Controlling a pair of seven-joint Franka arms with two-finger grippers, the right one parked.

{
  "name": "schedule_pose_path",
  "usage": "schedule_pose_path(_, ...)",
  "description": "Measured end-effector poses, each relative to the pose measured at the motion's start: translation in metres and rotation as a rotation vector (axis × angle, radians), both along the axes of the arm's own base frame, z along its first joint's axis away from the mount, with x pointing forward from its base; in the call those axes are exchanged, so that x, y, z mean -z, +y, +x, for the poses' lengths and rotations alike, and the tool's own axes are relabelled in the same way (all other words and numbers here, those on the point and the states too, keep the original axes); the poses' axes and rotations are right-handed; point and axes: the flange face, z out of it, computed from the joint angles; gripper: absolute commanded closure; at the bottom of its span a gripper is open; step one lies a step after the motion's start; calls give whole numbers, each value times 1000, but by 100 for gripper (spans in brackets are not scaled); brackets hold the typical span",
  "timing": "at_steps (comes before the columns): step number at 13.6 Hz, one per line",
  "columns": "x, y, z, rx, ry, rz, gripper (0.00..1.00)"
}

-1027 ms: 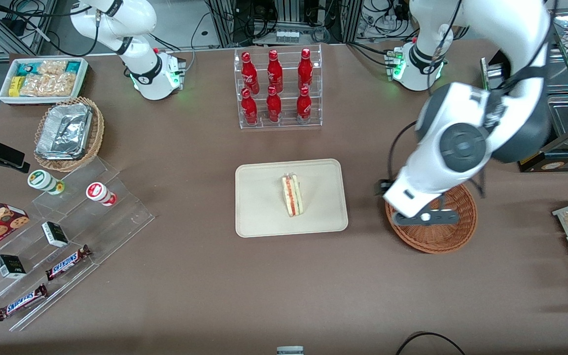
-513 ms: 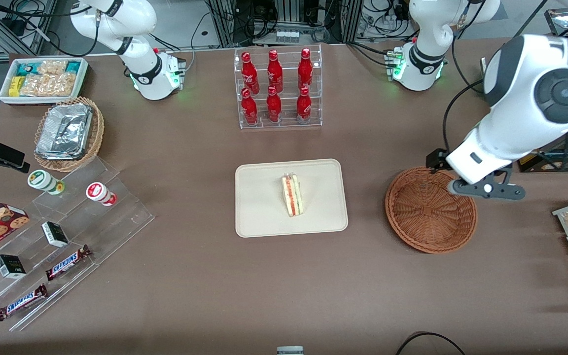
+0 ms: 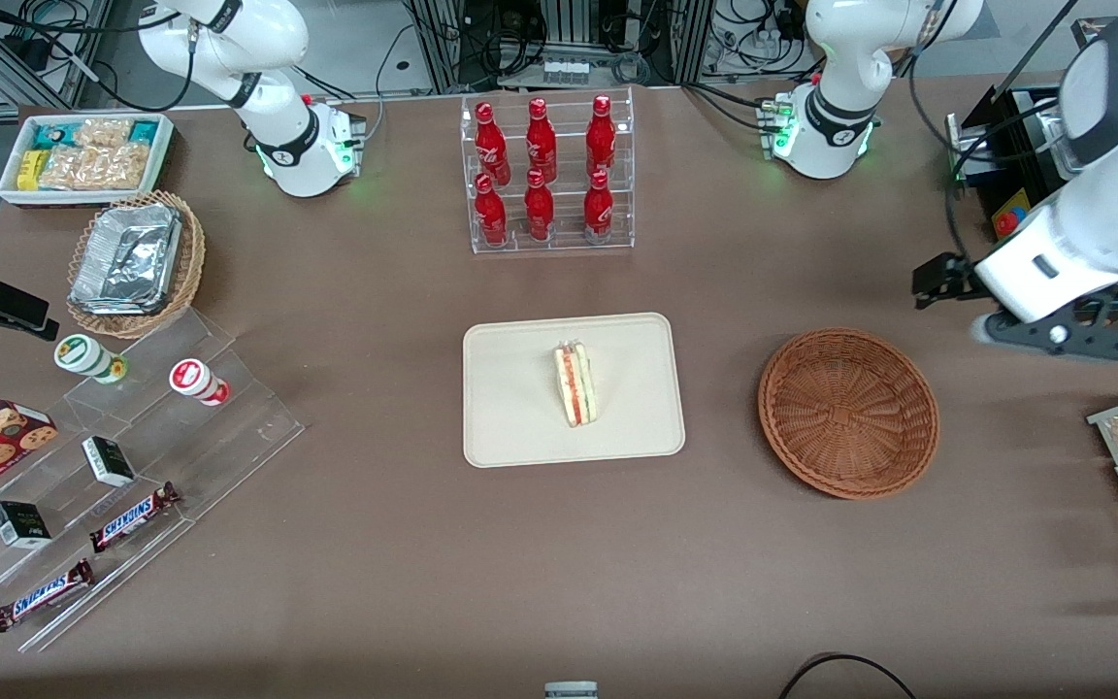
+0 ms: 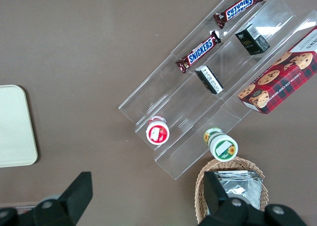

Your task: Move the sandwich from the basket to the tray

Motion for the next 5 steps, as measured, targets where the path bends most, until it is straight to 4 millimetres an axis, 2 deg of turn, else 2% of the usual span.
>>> schedule_pose_path(5, -23, 5, -16, -4, -14, 5, 0)
